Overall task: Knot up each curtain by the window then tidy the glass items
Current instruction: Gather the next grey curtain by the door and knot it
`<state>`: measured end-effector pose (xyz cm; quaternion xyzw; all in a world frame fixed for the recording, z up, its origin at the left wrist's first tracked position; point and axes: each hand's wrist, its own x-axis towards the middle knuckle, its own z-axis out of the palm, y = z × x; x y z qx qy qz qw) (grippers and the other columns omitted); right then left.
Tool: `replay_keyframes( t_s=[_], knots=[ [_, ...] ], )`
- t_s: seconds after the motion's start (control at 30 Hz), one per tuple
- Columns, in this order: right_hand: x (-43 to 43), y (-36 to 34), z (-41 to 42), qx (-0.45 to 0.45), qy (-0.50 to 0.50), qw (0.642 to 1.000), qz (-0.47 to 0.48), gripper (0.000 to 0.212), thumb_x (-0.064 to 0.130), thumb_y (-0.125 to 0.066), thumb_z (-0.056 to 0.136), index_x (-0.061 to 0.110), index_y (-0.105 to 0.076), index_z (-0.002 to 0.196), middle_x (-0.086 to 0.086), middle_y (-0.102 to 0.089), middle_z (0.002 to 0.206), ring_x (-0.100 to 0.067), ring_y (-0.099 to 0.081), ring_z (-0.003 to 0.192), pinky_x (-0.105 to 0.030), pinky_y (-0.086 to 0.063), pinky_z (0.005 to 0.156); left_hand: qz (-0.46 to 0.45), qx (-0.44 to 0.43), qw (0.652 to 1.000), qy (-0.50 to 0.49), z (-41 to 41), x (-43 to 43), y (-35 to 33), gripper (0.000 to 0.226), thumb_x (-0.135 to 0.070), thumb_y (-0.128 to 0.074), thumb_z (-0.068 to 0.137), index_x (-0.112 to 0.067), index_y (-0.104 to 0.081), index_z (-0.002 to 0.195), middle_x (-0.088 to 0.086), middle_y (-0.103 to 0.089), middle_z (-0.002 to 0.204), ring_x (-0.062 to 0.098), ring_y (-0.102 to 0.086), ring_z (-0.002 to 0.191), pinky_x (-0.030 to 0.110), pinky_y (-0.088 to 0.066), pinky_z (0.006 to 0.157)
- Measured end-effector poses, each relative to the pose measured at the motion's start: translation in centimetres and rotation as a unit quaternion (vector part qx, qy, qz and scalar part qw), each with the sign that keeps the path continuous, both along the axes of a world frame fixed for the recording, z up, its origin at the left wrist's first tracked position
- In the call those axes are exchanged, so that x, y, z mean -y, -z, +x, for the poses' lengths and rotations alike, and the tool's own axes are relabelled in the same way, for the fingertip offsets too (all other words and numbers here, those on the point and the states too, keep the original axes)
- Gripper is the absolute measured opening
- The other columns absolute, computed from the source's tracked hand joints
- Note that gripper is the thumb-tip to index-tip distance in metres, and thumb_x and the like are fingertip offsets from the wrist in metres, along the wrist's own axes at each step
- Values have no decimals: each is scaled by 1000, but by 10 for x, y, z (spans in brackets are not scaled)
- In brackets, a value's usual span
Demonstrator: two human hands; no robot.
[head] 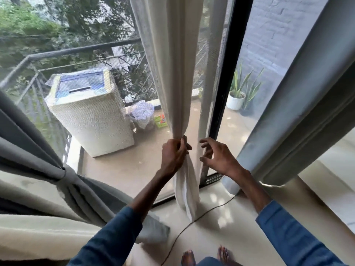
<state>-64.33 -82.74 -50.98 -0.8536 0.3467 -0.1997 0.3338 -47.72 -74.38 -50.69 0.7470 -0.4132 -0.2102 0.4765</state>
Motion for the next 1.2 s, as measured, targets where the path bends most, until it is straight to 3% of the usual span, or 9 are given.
replay_keyframes(
  t_s=[0.17,0.27,0.37,0.57,0.73,0.87,1.0,1.07,1.2],
  knots=[
    [17,-8,-25,-9,37,999,-15,45,14,-81,80,21,-63,120,3,-69,110,-3,-70,76,-13,-52,69,-10,33,996,80,-31,31,-5,38,-42,-46,90,-18,-73,76,0,-71,67,17,-69,62,43,-57,61],
    [29,-23,-45,-5,56,998,-36,36,11,-79,81,19,-68,114,4,-70,110,-6,-72,75,-13,-52,71,2,45,992,121,-44,52,-24,35,-40,-46,87,-19,-72,76,-2,-71,68,13,-69,65,41,-58,65],
    [46,-43,-65,0,72,996,-58,28,13,-77,83,20,-70,109,6,-70,111,-4,-72,74,-13,-52,71,-7,49,987,152,-58,73,-47,25,-29,-54,88,-20,-76,81,-9,-71,69,4,-68,67,29,-57,68],
    [91,-96,-108,24,102,988,-109,20,14,-77,82,22,-73,100,12,-72,103,0,-71,74,-20,-54,71,-59,117,968,213,-96,128,-92,18,-14,-61,89,-12,-78,86,-18,-64,64,-7,-60,57,8,-42,59],
    [138,-142,-156,48,121,977,-170,14,17,-77,82,22,-76,94,18,-71,101,1,-71,76,-11,-51,69,-88,148,959,224,-136,179,-130,16,-18,-62,88,-18,-78,86,-21,-61,60,-7,-59,53,18,-48,61],
    [178,-181,-197,77,121,964,-226,10,16,-78,82,18,-77,92,9,-75,93,-2,-71,76,-24,-58,75,-117,173,950,233,-176,220,-168,16,-17,-61,86,-17,-77,88,-9,-72,75,4,-66,63,23,-53,66],
    [217,-237,-238,126,113,943,-288,12,9,-79,82,12,-76,92,3,-76,93,-5,-72,77,-33,-59,79,-205,205,935,205,-219,269,-223,18,-16,-61,83,-16,-72,97,-5,-75,90,9,-71,72,26,-56,68],
    [233,-273,-259,147,115,922,-338,12,7,-78,82,10,-75,94,1,-74,95,-5,-70,80,-25,-57,81,-267,221,921,180,-243,289,-258,19,-22,-63,84,-16,-67,101,-6,-73,92,10,-70,72,28,-56,67],
    [255,-348,-294,240,165,846,-446,12,2,-70,83,11,-74,89,2,-72,92,-6,-66,76,-10,-48,76,-390,273,869,136,-291,324,-325,30,-35,-68,87,-14,-60,107,-3,-69,94,13,-65,70,30,-51,67]
  ],
)
